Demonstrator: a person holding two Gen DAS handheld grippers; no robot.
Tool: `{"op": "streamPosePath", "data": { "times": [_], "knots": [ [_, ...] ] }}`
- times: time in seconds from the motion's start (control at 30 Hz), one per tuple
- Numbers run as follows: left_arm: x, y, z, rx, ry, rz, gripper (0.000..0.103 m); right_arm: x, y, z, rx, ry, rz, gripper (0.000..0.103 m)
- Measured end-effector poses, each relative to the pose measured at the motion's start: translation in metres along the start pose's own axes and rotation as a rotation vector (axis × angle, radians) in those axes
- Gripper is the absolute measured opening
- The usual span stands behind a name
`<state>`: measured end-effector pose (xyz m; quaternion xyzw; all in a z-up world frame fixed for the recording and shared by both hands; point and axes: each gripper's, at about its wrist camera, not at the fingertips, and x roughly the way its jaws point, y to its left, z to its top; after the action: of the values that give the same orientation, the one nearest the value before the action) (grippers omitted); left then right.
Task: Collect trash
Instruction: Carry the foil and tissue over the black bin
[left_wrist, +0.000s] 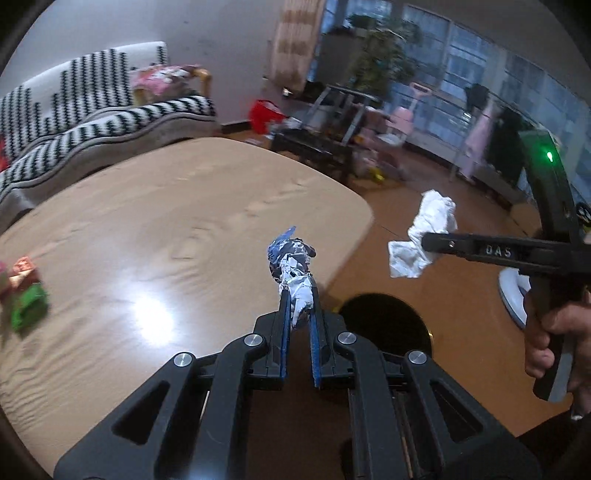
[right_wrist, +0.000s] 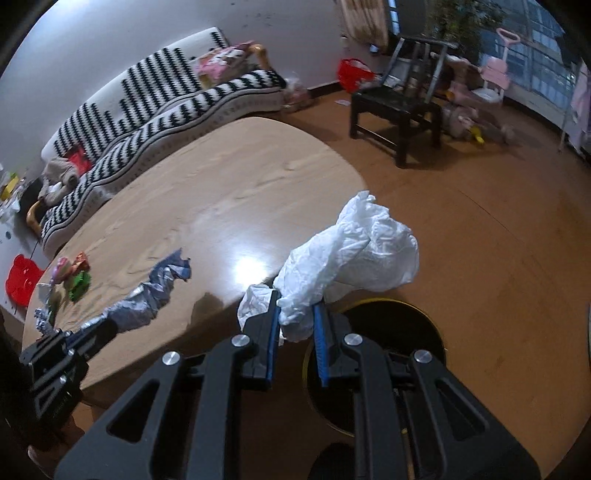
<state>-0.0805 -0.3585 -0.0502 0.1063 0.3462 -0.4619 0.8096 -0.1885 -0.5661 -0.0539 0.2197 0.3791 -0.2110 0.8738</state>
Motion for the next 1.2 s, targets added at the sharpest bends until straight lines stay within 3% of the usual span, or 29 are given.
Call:
{"op": "streamPosePath", "data": {
  "times": [0.43,1.2],
  "knots": [
    [0.067,-0.059,-0.016,0.066,0.124,-0.126,0.008,0.020,-0.079,-0.024,0.107,0.139,-0.054,0.017],
    [0.127,-0.087,-0.029,0.098,0.218,-0.189,0.009,0.038,-0.087,-0.026,0.131,0.184,-0.083,0.017]
  ]
}}
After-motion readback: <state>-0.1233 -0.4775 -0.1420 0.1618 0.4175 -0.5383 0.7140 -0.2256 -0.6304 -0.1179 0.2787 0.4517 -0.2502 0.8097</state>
